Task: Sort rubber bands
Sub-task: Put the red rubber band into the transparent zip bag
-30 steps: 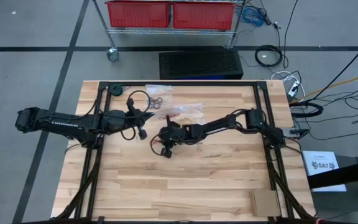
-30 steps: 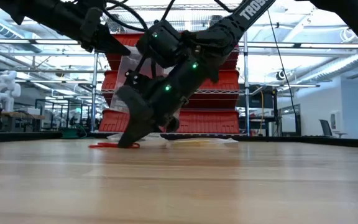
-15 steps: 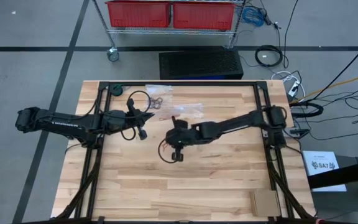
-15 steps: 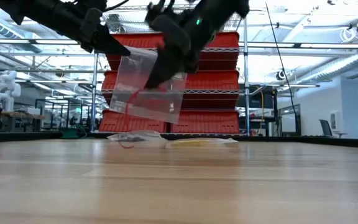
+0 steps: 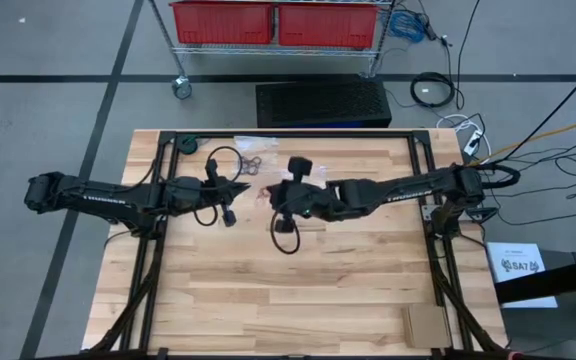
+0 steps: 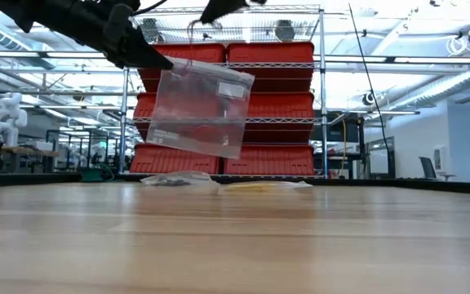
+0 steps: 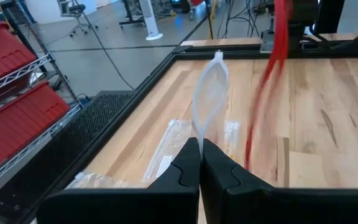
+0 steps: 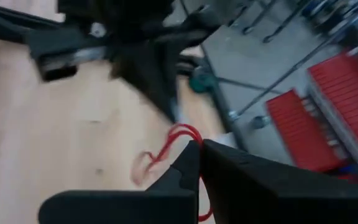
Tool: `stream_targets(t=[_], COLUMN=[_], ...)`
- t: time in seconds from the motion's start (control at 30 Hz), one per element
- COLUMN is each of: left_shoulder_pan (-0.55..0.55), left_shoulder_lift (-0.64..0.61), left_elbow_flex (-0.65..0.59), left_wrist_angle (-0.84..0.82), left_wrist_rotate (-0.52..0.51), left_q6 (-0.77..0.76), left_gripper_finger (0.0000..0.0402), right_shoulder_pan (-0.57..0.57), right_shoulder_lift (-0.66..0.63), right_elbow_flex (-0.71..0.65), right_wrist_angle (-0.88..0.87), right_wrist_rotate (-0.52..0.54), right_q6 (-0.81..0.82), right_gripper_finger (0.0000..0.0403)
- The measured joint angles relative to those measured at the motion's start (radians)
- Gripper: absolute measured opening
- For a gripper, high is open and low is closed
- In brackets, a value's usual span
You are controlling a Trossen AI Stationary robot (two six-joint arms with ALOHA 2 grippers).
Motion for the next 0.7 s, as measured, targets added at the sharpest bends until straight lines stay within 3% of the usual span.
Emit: stream_targets(t=[0.23, 0.7], left_shoulder_pan=[-0.006, -0.025], left_shoulder_lift=[0.0, 0.0], left_elbow_flex=[0.0, 0.0], left_wrist_angle=[-0.004, 0.003], left_wrist_rotate=[0.001, 0.001], left_q6=[-0.001, 0.002], left_gripper_finger=[0.0, 0.0], right_shoulder_pan=[0.0, -0.003], right_shoulder_lift=[0.003, 0.003], right_elbow_flex=[0.13, 0.163], right_wrist_angle=[-0.074, -0.161], right_wrist_rotate=[0.069, 0.18], right_q6=[-0.127, -0.197], right_gripper_finger=[0.0, 0.0])
